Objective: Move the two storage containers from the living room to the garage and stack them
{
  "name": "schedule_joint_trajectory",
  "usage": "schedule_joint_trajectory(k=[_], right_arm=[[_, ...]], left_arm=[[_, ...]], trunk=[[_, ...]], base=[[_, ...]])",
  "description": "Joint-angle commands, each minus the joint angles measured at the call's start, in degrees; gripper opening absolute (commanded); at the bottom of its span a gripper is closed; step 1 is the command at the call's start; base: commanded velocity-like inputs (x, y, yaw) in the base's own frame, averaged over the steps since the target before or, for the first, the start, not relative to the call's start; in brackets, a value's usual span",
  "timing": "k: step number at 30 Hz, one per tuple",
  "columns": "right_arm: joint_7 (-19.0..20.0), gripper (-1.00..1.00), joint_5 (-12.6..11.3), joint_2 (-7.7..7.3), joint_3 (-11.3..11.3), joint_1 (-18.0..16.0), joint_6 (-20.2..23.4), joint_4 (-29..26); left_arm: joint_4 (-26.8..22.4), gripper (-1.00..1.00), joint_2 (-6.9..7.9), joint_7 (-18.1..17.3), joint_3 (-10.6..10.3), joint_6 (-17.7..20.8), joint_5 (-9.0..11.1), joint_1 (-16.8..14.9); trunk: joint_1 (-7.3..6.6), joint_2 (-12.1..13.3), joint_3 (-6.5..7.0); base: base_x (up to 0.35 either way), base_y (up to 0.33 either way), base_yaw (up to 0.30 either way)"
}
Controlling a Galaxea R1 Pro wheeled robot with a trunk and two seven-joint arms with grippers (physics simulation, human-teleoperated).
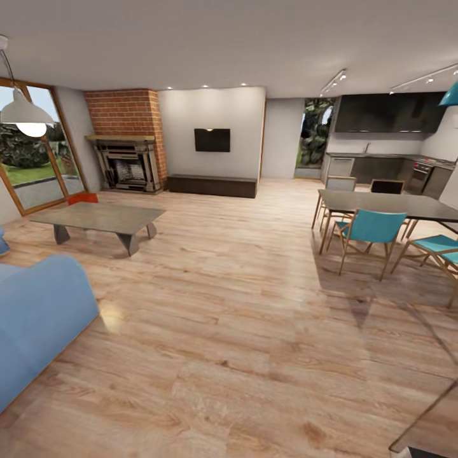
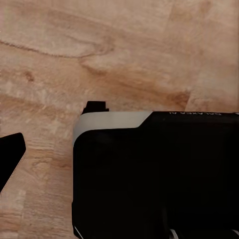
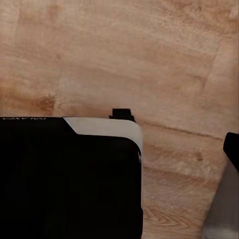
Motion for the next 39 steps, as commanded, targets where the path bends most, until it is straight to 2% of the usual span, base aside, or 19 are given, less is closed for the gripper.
schedule_joint_trajectory(k=[1,39], right_arm=[[-0.2,1.0,0.5,0.01,-0.4,-0.1,-0.2,0.1],[-0.2,1.0,0.5,0.01,-0.4,-0.1,-0.2,0.1]], left_arm=[[0.0,1.0,-0.02,0.2,-0.1,0.1,0.3,0.0],[0.0,1.0,-0.02,0.2,-0.1,0.1,0.3,0.0]], trunk=[[0.05,-0.1,-0.1],[0.05,-0.1,-0.1]], base=[[0.337,0.0,0.0],[0.337,0.0,0.0]])
